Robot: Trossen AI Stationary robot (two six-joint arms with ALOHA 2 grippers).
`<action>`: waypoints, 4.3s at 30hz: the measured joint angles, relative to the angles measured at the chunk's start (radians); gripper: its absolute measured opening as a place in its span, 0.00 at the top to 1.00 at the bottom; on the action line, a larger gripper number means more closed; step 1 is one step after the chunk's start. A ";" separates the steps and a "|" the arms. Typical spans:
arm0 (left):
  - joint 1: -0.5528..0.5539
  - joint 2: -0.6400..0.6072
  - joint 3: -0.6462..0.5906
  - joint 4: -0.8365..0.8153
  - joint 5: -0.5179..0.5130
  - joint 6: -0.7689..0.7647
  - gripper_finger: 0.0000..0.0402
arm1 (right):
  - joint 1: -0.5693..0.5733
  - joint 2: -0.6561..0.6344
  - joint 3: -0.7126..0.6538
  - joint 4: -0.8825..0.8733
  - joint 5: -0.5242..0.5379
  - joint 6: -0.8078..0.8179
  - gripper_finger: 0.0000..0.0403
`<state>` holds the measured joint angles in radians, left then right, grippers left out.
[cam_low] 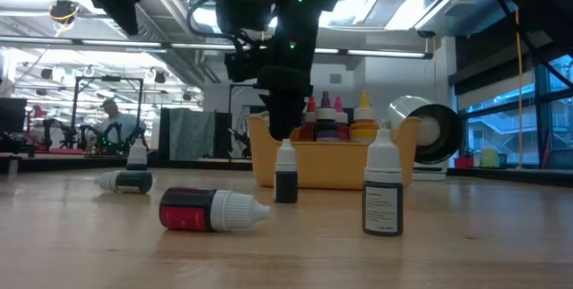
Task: Pick & Place food coloring
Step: Put the small green food coloring bottle into the yellow bin, then put the small dark green food coloring bottle into the yellow bin
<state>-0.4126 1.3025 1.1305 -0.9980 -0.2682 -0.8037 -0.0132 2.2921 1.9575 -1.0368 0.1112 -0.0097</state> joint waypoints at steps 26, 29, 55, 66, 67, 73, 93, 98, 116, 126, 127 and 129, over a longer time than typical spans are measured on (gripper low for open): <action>-0.081 -0.010 -0.182 -0.258 0.246 -0.222 0.35 | 0.173 -0.278 0.059 -0.225 0.135 0.107 0.72; -0.114 -0.010 -0.203 -0.256 0.249 -0.227 0.33 | 0.177 -0.311 -0.024 -0.172 0.131 0.134 0.72; -0.142 0.012 -0.534 -0.041 0.316 -0.072 0.41 | 0.213 -0.582 -0.429 0.220 0.105 0.402 0.72; -0.142 0.051 -0.567 0.041 0.320 -0.066 0.57 | 0.213 -0.581 -0.429 0.218 0.106 0.402 0.72; -0.142 0.054 -0.566 0.044 0.321 -0.065 0.59 | 0.213 -0.581 -0.429 0.218 0.106 0.401 0.72; -0.143 0.056 -0.566 0.071 0.325 -0.066 0.78 | 0.214 -0.581 -0.429 0.211 0.105 0.412 0.72; -0.017 -0.029 -0.190 0.066 0.018 0.067 0.84 | 0.364 -0.587 -0.429 0.212 0.113 0.300 0.72; 0.066 -0.032 -0.117 0.340 -0.039 0.272 0.84 | 0.385 -0.602 -0.439 0.184 0.116 0.344 0.72; 0.315 0.311 -0.223 1.192 0.085 0.593 0.83 | 0.497 -0.738 -0.652 0.244 0.215 0.618 0.72; 0.345 0.449 -0.223 1.164 0.122 0.582 0.83 | 0.496 -0.737 -0.739 0.410 0.158 0.672 0.72; 0.348 0.452 -0.223 1.157 0.124 0.583 0.83 | 0.496 -0.737 -0.748 0.429 0.148 0.688 0.72; 0.354 0.452 -0.222 1.128 0.125 0.587 0.83 | 0.499 -0.737 -0.770 0.484 0.131 0.715 0.72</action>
<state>-0.0587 1.7546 0.9083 0.1305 -0.1433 -0.2165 0.4855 1.5551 1.1879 -0.5528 0.2420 0.7049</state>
